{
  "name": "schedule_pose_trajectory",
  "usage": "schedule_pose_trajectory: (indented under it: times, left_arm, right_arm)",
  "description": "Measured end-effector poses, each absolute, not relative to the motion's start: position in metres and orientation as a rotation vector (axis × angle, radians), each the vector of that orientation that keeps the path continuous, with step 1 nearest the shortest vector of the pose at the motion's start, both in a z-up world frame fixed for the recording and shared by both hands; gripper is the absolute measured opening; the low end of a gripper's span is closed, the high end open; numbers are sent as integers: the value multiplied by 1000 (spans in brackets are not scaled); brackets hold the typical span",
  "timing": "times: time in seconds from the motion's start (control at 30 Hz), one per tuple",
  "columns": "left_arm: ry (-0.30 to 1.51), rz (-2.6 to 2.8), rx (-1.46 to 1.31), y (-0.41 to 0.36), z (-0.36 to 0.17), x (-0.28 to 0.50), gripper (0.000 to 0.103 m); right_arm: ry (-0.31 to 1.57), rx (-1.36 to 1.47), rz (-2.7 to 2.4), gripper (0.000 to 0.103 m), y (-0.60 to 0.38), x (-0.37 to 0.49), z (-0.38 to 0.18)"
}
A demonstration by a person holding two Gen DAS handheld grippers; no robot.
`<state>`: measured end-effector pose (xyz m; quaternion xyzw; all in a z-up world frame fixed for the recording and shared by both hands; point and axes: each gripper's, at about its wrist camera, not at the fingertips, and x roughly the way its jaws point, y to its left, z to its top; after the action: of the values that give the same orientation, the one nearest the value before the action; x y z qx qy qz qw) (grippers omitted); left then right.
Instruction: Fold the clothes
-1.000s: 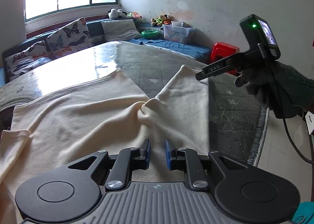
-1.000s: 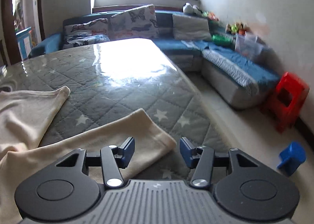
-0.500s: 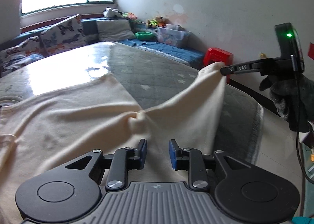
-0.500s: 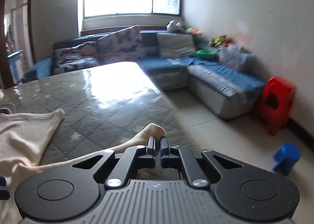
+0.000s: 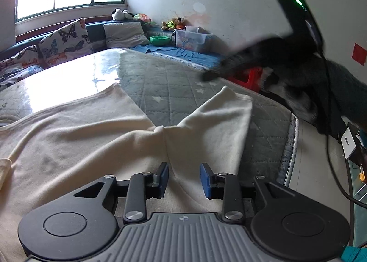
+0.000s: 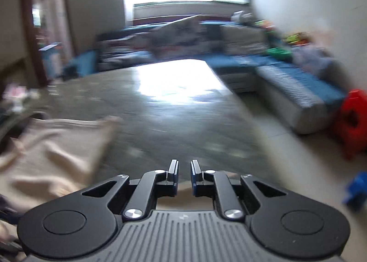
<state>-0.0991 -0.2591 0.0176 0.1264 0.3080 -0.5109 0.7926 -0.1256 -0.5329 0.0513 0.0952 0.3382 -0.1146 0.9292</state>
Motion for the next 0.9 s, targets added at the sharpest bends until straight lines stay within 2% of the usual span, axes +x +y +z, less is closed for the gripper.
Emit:
schedule_pose_trajectory:
  times: [0.17,0.3,0.57,0.67,0.7,0.77,0.9]
  left_arm:
    - [665,-1122,283,-260,15,-105,39]
    - [674,-1134,279,-260,15,-104,42]
    - [685,-1167,268,-259,13,-102,46]
    - [687,-1175,265,-259,13,-102,46]
    - [690,-1179,261,-259,14,-101,46]
    - [692,-1186,259,-259,14,-101,46]
    - [692,-1202,261,-258,13,-103,47]
  right_arm:
    - [726,201,-70,13,-510,-67,47]
    - [752,216,-31,26,-505,-26,40]
    - [815,267,-4,28,-509,20,20]
    - [834,278,14,26,-509,27,15]
    - [837,276,16,17,-508,29,14]
    - [839,254,10,6,-505,34,12]
    - [797,180,-5,3,-498,44,19]
